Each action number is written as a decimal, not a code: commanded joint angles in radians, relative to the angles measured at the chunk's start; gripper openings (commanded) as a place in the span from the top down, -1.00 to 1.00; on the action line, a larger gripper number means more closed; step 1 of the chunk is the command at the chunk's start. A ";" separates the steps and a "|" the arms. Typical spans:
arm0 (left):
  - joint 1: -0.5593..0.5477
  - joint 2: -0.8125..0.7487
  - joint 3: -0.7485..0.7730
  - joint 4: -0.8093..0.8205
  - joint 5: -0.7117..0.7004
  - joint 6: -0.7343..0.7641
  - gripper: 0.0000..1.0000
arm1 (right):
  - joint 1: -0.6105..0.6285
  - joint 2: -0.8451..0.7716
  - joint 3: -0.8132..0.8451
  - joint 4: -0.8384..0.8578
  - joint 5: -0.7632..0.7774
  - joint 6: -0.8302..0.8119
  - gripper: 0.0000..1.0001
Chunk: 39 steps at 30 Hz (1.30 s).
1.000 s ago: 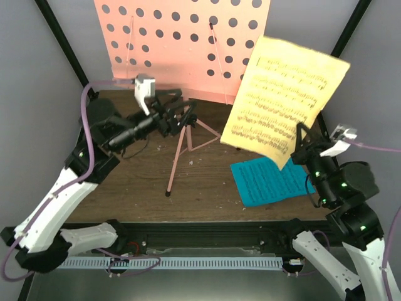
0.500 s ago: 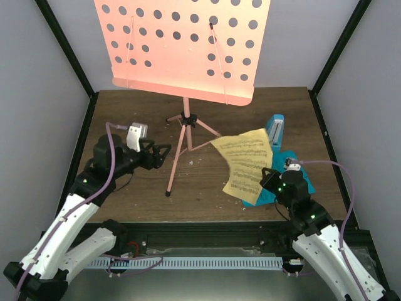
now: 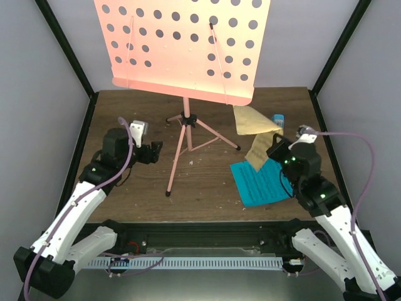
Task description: Pack up the instrument practice props
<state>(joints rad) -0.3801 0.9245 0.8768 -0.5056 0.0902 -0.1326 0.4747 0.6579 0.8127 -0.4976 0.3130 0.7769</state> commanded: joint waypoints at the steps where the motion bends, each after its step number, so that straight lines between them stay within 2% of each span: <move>1: 0.006 -0.028 -0.039 0.095 -0.106 0.061 -0.71 | -0.001 -0.039 0.113 0.038 0.186 -0.073 0.99; 5: 0.006 -0.029 -0.064 0.103 -0.124 0.059 -0.71 | -0.007 -0.072 -0.006 -0.083 0.266 0.112 0.99; 11: 0.006 -0.003 -0.061 0.110 -0.101 0.051 -0.71 | -0.019 -0.143 -0.279 -0.105 0.145 0.428 0.99; 15: 0.006 -0.031 -0.075 0.117 -0.104 0.053 -0.71 | -0.019 -0.224 -0.434 -0.051 0.010 0.585 0.99; 20: 0.006 -0.009 -0.074 0.116 -0.119 0.059 -0.72 | -0.019 -0.257 -0.559 -0.055 -0.014 0.776 0.99; 26: 0.006 -0.010 -0.076 0.117 -0.119 0.061 -0.72 | -0.019 -0.219 -0.555 -0.038 0.017 0.852 0.99; 31: 0.006 -0.025 -0.076 0.116 -0.123 0.059 -0.72 | -0.019 -0.213 -0.470 -0.200 0.077 0.942 0.99; 39: 0.006 -0.051 -0.085 0.113 -0.123 0.054 -0.72 | -0.019 -0.313 -0.423 -0.438 0.181 1.202 0.99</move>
<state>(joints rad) -0.3794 0.8898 0.8024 -0.4049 -0.0227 -0.0841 0.4606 0.3763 0.3470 -0.7597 0.3824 1.7962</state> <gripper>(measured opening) 0.857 0.009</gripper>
